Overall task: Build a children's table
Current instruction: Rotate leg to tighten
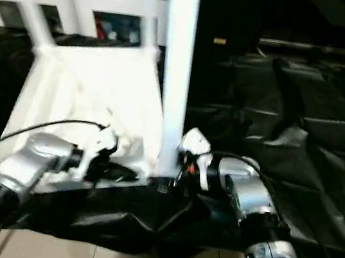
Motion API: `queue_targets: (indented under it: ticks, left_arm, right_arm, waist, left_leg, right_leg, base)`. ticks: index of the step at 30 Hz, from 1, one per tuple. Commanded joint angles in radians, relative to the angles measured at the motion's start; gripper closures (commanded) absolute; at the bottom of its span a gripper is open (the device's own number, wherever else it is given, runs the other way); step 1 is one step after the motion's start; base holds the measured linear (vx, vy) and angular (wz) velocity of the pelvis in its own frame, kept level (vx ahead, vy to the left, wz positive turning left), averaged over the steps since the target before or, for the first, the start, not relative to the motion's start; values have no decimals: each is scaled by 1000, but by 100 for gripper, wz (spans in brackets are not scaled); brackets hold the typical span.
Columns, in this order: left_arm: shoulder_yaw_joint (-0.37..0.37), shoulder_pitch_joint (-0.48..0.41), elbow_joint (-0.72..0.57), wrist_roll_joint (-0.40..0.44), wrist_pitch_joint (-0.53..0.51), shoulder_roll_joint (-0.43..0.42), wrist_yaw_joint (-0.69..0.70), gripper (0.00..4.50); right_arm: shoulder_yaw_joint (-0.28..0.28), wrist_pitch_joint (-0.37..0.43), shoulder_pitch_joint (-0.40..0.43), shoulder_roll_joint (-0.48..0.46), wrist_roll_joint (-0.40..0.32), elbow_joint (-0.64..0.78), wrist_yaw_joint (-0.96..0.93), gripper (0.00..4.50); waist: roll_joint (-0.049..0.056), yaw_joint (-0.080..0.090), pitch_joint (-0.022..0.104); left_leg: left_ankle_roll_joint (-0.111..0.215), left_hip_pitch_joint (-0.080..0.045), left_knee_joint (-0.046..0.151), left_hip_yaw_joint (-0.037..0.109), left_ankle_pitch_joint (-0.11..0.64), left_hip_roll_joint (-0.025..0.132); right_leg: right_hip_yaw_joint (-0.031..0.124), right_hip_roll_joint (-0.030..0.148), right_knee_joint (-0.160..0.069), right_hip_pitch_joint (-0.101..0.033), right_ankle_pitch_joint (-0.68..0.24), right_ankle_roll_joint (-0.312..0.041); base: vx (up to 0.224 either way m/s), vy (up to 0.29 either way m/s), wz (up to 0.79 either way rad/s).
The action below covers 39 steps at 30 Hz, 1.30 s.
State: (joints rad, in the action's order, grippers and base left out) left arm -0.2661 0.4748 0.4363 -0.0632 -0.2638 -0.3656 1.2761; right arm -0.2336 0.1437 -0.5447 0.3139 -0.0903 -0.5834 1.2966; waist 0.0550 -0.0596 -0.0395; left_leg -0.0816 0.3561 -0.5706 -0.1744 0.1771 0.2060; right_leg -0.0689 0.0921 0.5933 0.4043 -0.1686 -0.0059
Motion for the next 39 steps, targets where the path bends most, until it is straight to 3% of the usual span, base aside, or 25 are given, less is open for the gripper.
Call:
queue_targets:
  ticks: [1, 5, 6, 9, 11, 13, 17, 19, 20, 22, 23, 25, 27, 28, 30, 33, 36, 39]
  left_arm:
    - [-44, 8, -31, -8, -8, 11, 36, 450]
    - [-43, 11, -28, -10, -4, 1, 46, 450]
    - [-41, 14, -26, -13, -3, 1, 49, 450]
    - [-34, 13, -26, -20, -2, 11, 33, 450]
    - [-25, 11, -26, -20, -1, 25, 5, 450]
    - [-13, 7, -27, -20, -5, 41, -26, 450]
    - [20, 7, -16, -14, -15, 103, -144, 450]
    - [35, 10, -6, -11, -19, 135, -203, 450]
    - [39, 12, 3, -5, -18, 154, -239, 450]
    - [45, 17, 16, 3, -18, 180, -288, 450]
    - [52, 22, 27, 12, -17, 203, -335, 450]
    - [64, 31, 39, 21, -23, 236, -404, 450]
    - [72, 36, 41, 26, -29, 257, -445, 450]
    - [76, 37, 37, 29, -38, 273, -471, 450]
    - [76, 37, 33, 35, -42, 284, -491, 450]
    - [60, 31, 24, 44, -34, 277, -472, 450]
    - [27, 19, 3, 42, -15, 228, -369, 450]
    - [12, 15, -7, 38, -9, 201, -314, 450]
  right_arm:
    - [-90, 21, 23, -20, 0, 26, 69, 98]
    - [-87, 35, 30, -20, -8, 43, 85, 111]
    - [-87, 48, 35, -19, -14, 60, 94, 137]
    - [-87, 64, 47, -23, -21, 81, 94, 155]
    - [-80, 63, 52, -32, -23, 82, 75, 173]
    - [-69, 63, 58, -45, -26, 81, 51, 177]
    - [-13, 43, 40, -111, 7, 1, -154, 181]
    - [22, 37, 21, -151, 25, -62, -287, 182]
    - [50, 52, 6, -180, 25, -101, -373, 183]
    - [68, 56, -6, -210, 33, -136, -458, 183]
    - [81, 69, -15, -234, 36, -160, -520, 183]
    - [92, 79, -25, -268, 44, -188, -602, 183]
    - [99, 76, -29, -290, 47, -200, -645, 183]
    - [110, 65, -31, -310, 47, -212, -667, 148]
    - [115, 52, -34, -324, 48, -222, -675, 127]
    - [132, 47, -37, -330, 19, -208, -629, 91]
    - [93, 17, -24, -289, 18, -152, -507, 78]
    - [65, -14, -16, -260, 22, -131, -441, 78]
  waist:
    - [-15, 1, 52]
    - [-16, 1, 54]
    - [-16, 0, 55]
    - [-14, -3, 57]
    - [-10, -3, 56]
    - [-13, -2, 54]
    - [-14, 6, 45]
    - [-15, 16, 40]
    - [-17, 28, 41]
    - [-15, 41, 41]
    - [-10, 43, 42]
    - [-16, 55, 41]
    - [-14, 57, 43]
    - [-11, 57, 44]
    - [-13, 57, 46]
    - [-10, 56, 50]
    - [-10, 53, 53]
    - [-10, 50, 60]
  left_leg:
    - [61, 0, 65, -3, 272, 18]
    - [57, -1, 63, -3, 257, 18]
    - [59, 0, 63, -3, 246, 17]
    - [63, 0, 60, -4, 229, 17]
    - [62, 0, 61, -4, 234, 17]
    - [58, -1, 62, -5, 253, 17]
    - [27, -3, 68, 0, 314, 13]
    - [12, -10, 68, 4, 369, 9]
    - [6, -3, 68, 10, 367, 5]
    - [5, 0, 68, 13, 373, 4]
    - [4, -2, 68, 14, 379, 4]
    - [8, -7, 66, 13, 402, 1]
    - [23, -6, 66, 12, 396, 2]
    - [26, -5, 67, 12, 398, 2]
    - [31, -3, 69, 11, 389, 4]
    - [41, -1, 69, 8, 374, 5]
    - [52, 3, 70, 6, 353, 6]
    - [66, 9, 68, 4, 292, 8]
  right_leg:
    - [34, 39, -78, -48, -358, -200]
    - [36, 38, -75, -48, -324, -207]
    - [36, 37, -74, -49, -303, -211]
    - [35, 37, -71, -50, -272, -220]
    - [34, 38, -70, -51, -272, -223]
    - [34, 38, -75, -49, -297, -217]
    - [32, 39, -87, -43, -430, -179]
    - [26, 42, -102, -37, -558, -133]
    - [25, 44, -105, -41, -599, -102]
    - [21, 43, -108, -40, -611, -90]
    - [20, 43, -110, -38, -610, -88]
    - [17, 38, -115, -32, -608, -89]
    - [20, 39, -114, -31, -593, -94]
    - [19, 38, -114, -31, -586, -94]
    - [21, 37, -111, -34, -551, -103]
    - [25, 37, -106, -36, -489, -127]
    - [27, 38, -102, -41, -447, -141]
    - [30, 40, -91, -50, -347, -171]
  base:
    - [0, 0, 0]
    - [0, 0, 0]
    - [0, 0, 0]
    - [0, 0, 0]
    - [0, 0, 0]
    - [0, 0, 0]
    - [-13, 0, -1]
    - [0, 0, 0]
    - [0, 0, 0]
    - [0, 0, 0]
    - [0, 0, 0]
    - [0, 0, 0]
    - [0, 0, 0]
    - [0, 0, 0]
    - [0, 0, 0]
    - [0, 0, 0]
    - [0, 0, 0]
    - [0, 0, 0]
